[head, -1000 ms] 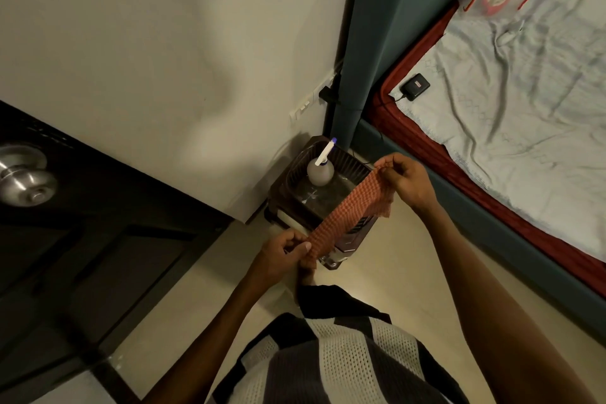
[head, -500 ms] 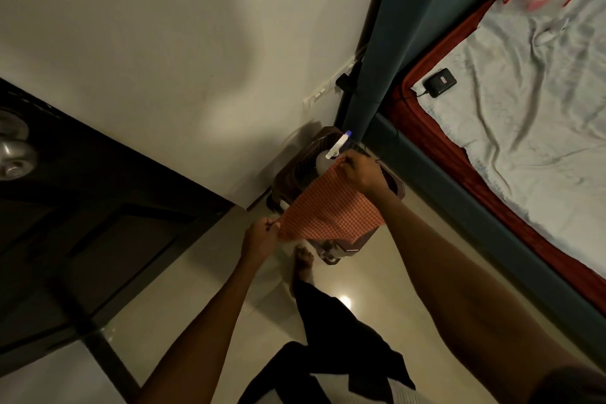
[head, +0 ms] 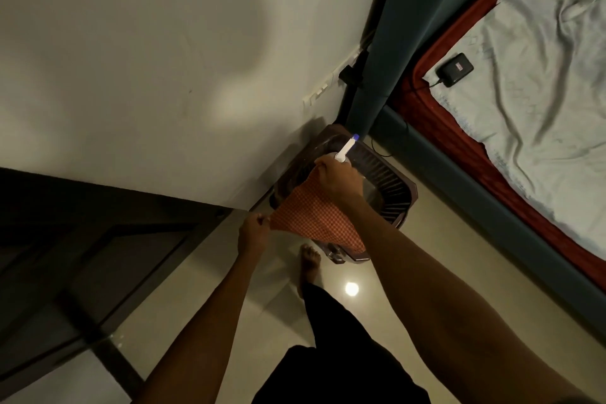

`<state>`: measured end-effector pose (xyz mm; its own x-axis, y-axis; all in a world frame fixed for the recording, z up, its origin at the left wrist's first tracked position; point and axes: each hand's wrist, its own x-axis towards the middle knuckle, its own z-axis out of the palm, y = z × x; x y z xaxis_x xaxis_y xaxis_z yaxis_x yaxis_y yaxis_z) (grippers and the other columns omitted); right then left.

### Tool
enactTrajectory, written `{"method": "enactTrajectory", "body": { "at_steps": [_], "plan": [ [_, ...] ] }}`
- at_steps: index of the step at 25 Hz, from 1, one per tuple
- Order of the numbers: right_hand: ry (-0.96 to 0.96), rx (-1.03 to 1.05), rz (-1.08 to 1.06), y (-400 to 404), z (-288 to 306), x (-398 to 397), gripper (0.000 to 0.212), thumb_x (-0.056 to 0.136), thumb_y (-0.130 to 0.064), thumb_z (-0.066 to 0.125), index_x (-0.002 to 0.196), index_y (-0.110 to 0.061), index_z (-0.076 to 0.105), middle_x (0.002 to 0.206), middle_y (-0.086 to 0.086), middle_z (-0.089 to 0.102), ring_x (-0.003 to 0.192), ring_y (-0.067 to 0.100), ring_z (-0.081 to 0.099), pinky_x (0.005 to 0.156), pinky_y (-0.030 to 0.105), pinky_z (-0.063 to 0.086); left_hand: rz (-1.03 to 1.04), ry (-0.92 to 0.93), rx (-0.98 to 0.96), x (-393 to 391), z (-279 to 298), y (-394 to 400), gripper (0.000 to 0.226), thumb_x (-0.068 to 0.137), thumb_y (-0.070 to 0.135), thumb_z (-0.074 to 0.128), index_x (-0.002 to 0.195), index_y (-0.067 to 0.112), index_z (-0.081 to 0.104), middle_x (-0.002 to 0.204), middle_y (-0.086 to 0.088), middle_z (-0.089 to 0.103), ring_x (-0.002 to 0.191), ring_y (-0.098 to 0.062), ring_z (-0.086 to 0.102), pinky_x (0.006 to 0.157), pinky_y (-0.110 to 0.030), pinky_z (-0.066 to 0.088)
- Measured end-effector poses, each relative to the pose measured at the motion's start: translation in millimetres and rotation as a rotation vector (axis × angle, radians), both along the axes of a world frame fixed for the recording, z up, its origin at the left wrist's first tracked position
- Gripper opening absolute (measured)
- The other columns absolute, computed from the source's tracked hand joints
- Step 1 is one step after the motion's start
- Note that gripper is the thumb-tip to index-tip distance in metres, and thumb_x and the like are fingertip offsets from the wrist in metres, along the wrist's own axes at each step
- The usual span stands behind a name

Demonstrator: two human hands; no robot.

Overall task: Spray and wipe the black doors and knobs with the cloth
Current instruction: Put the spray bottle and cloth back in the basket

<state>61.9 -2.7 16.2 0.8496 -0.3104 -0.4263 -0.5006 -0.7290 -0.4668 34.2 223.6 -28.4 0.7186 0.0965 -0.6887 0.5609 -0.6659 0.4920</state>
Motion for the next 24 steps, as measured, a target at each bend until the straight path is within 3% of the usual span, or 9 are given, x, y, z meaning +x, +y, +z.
{"method": "enactTrajectory", "body": {
  "at_steps": [3,6,8,10,12,15,18,24],
  "plan": [
    [0.055,0.12,-0.027,1,0,-14,0.036,0.11,-0.03,0.043,0.146,-0.031,0.05,0.136,0.012,0.063,0.117,0.032,0.065,0.102,0.05,0.054,-0.062,-0.057,0.001,8,5,-17,0.025,0.101,0.024,0.05,0.12,0.012,0.061,0.115,-0.009,0.066,0.097,-0.021,0.06,0.084,-0.036,0.051],
    [0.069,0.151,-0.053,-17,-11,-64,0.025,0.108,-0.033,0.049,0.128,-0.028,0.063,0.121,0.002,0.069,0.104,0.02,0.067,0.091,0.039,0.058,-0.315,-0.194,0.001,12,14,-35,0.021,0.1,0.02,0.051,0.118,0.018,0.062,0.113,-0.004,0.067,0.099,-0.019,0.062,0.08,-0.033,0.05],
    [0.11,0.12,-0.122,-36,-15,-108,0.024,0.106,-0.04,0.052,0.12,-0.027,0.066,0.113,-0.002,0.071,0.099,0.018,0.068,0.084,0.034,0.057,-0.587,-0.328,0.082,17,14,-41,0.028,0.097,0.017,0.055,0.125,0.018,0.06,0.119,-0.009,0.063,0.105,-0.026,0.061,0.083,-0.038,0.052],
    [0.108,0.058,-0.111,-53,-19,-151,0.03,0.101,-0.052,0.055,0.115,-0.029,0.069,0.114,-0.006,0.071,0.109,0.02,0.065,0.092,0.038,0.054,-0.906,-0.418,0.25,23,13,-47,0.045,0.091,0.017,0.063,0.135,0.019,0.055,0.133,-0.014,0.053,0.112,-0.034,0.056,0.087,-0.045,0.051],
    [0.122,-0.06,0.042,-52,-23,-180,0.041,0.095,-0.06,0.058,0.118,-0.028,0.071,0.124,-0.003,0.069,0.129,0.026,0.054,0.109,0.044,0.044,-1.113,-0.466,0.345,31,14,-54,0.057,0.085,0.015,0.069,0.139,0.019,0.052,0.141,-0.016,0.048,0.113,-0.039,0.054,0.087,-0.05,0.05],
    [0.159,-0.211,0.194,-31,-25,-195,0.056,0.089,-0.062,0.063,0.125,-0.02,0.069,0.128,0.005,0.069,0.137,0.035,0.05,0.121,0.058,0.03,-1.264,-0.451,0.403,41,15,-62,0.06,0.085,0.018,0.072,0.142,0.017,0.053,0.146,-0.016,0.046,0.119,-0.043,0.054,0.095,-0.053,0.047],
    [0.177,-0.278,0.182,-24,-27,-190,0.045,0.09,-0.046,0.073,0.125,-0.016,0.068,0.126,0.008,0.071,0.134,0.036,0.054,0.123,0.061,0.025,-1.412,-0.455,0.472,49,17,-67,0.06,0.088,0.024,0.071,0.143,0.018,0.049,0.15,-0.015,0.041,0.126,-0.041,0.048,0.101,-0.051,0.044],
    [0.222,-0.33,0.309,-36,-21,-191,0.048,0.093,-0.035,0.072,0.14,-0.027,0.061,0.14,0.006,0.062,0.137,0.032,0.051,0.123,0.058,0.017,-1.503,-0.503,0.544,67,19,-69,0.053,0.071,0.024,0.086,0.121,0.02,0.068,0.126,-0.018,0.055,0.103,-0.043,0.057,0.079,-0.05,0.051]
  ]
}}
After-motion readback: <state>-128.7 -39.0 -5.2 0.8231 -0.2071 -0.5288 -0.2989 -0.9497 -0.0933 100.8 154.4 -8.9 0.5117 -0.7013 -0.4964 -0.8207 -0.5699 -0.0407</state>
